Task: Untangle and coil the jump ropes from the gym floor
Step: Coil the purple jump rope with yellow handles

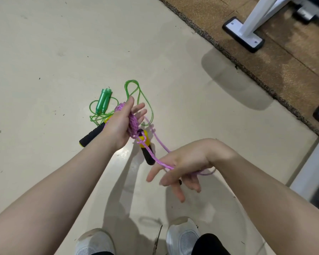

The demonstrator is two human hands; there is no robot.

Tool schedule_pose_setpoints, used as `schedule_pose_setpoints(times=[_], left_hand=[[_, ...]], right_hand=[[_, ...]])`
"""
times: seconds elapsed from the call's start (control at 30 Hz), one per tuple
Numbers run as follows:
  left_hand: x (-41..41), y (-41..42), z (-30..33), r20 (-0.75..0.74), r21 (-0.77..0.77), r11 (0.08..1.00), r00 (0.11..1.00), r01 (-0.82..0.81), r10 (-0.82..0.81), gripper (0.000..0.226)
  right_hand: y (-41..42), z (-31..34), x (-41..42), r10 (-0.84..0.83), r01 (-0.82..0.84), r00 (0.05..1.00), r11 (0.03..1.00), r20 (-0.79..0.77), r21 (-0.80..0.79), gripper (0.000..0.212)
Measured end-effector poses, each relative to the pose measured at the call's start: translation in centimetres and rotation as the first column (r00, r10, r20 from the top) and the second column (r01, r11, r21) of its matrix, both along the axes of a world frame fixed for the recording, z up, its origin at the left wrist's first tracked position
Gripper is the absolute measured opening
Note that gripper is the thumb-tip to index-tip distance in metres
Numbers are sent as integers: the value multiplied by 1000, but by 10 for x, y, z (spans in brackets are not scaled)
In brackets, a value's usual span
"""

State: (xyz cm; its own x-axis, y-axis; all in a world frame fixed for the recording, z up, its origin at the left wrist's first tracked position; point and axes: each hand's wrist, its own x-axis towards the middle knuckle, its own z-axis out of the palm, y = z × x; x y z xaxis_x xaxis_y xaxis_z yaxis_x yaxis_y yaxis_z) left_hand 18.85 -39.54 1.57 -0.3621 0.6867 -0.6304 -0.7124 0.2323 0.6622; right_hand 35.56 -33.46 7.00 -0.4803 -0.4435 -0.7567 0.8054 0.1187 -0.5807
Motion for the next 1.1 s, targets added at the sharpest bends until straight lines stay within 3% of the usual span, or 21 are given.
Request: schedule_pose_setpoints(times=[0.07,0.13,0.2,0.27,0.3,0.37,0.4,0.47,0.53,0.6,0.67,0.73,0.8,0.87,0.93,0.97,1.03,1.1], left_hand=[[2,-5,1,-13,-52,989,990,141,-142,50],[8,-10,10,28,-67,925,928,373,-372,71],[16,-12,16,28,-39,754,755,655,-655,86],[24,-13,19,17,138,529,532,837,-846,96],[27,-12,21,13,263,439,452,859,-892,94],[30,-10,26,7,439,350,386,827,-922,81],[31,-8,30,-1,479,351,400,805,-917,71],[29,-6,36,-11,539,421,506,729,-862,52],[27,-6,41,25,562,566,672,603,-740,42],[24,-2,42,119,466,789,855,401,-505,40],[17,3,34,164,307,935,958,178,-236,39],[6,4,17,99,163,987,995,8,-24,34],[-5,-2,1,-62,28,999,998,-25,26,37],[-11,-8,-4,-120,-36,998,991,53,-57,36],[-5,-12,3,-90,-42,971,967,237,-240,35],[0,-13,9,-86,-50,936,933,348,-351,38],[13,-12,23,-66,-46,819,816,572,-574,54],[23,-10,37,-18,33,657,657,754,-753,76]], right_hand=[[8,22,-5,-98,87,974,994,-206,-63,20],[21,34,-11,-406,421,847,906,-344,-33,12],[39,32,-13,-677,757,589,653,-441,7,26],[53,19,-13,-778,921,338,388,-529,17,34],[58,9,-10,-779,950,277,310,-562,39,35],[57,-14,-3,-756,956,287,266,-588,125,33],[53,-26,1,-742,941,336,298,-580,163,31],[38,-42,9,-721,885,460,420,-518,201,33],[25,-51,14,-676,812,576,536,-460,229,39],[14,-47,15,-583,679,723,698,-370,227,32],[7,-37,12,-479,523,840,841,-255,140,27],[9,-24,8,-360,396,907,905,-218,156,23],[18,-4,4,-219,262,948,949,-231,177,24],[26,17,1,-218,254,930,963,-295,90,20],[33,29,-1,-356,410,836,911,-419,45,17],[38,30,-2,-451,538,747,842,-489,46,16],[49,20,-6,-608,789,522,611,-598,67,14],[55,8,-8,-627,885,417,444,-657,139,10]])
